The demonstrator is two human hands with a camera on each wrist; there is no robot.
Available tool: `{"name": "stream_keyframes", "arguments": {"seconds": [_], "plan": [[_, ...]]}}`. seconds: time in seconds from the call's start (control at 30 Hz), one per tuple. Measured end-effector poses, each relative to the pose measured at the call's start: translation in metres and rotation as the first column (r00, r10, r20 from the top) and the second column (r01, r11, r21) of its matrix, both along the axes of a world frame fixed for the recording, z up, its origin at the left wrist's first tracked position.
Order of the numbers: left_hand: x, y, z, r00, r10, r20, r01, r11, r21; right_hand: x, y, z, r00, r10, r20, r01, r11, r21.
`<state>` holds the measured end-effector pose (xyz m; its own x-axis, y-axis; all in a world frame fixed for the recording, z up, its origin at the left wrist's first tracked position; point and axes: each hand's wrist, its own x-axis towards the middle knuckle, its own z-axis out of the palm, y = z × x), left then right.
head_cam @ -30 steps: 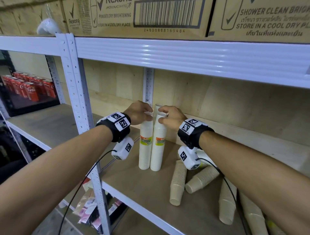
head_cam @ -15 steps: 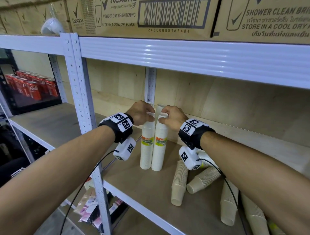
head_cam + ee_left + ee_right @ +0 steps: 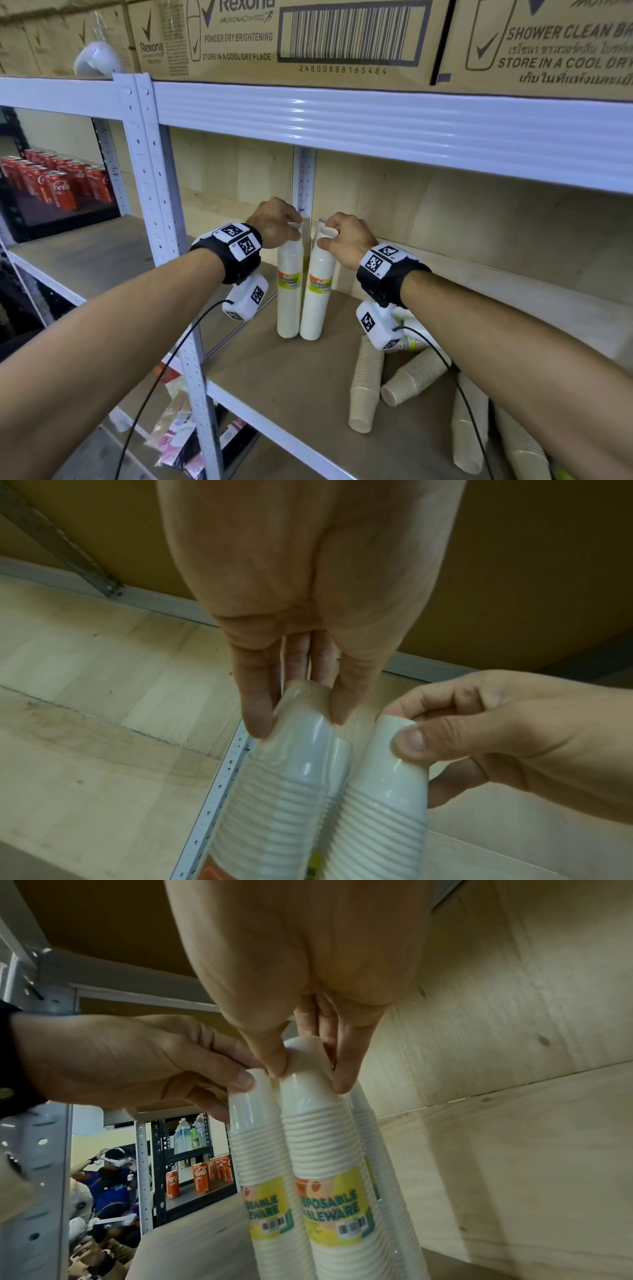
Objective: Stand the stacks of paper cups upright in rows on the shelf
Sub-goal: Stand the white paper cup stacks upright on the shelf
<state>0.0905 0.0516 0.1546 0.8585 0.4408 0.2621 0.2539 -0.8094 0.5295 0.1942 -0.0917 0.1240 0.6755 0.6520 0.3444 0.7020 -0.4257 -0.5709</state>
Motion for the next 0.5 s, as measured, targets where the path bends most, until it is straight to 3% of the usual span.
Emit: {"name": "stream_keyframes", "arguments": {"seconds": [0.5], "plan": [[0.010,0.009,-0.009,0.999,-0.040,-0.007,0.040,0.999,-0.018,0.002,0.013,-0.002,1.000,0.002,0.004,-0.002,1.000,-0.027]]}}
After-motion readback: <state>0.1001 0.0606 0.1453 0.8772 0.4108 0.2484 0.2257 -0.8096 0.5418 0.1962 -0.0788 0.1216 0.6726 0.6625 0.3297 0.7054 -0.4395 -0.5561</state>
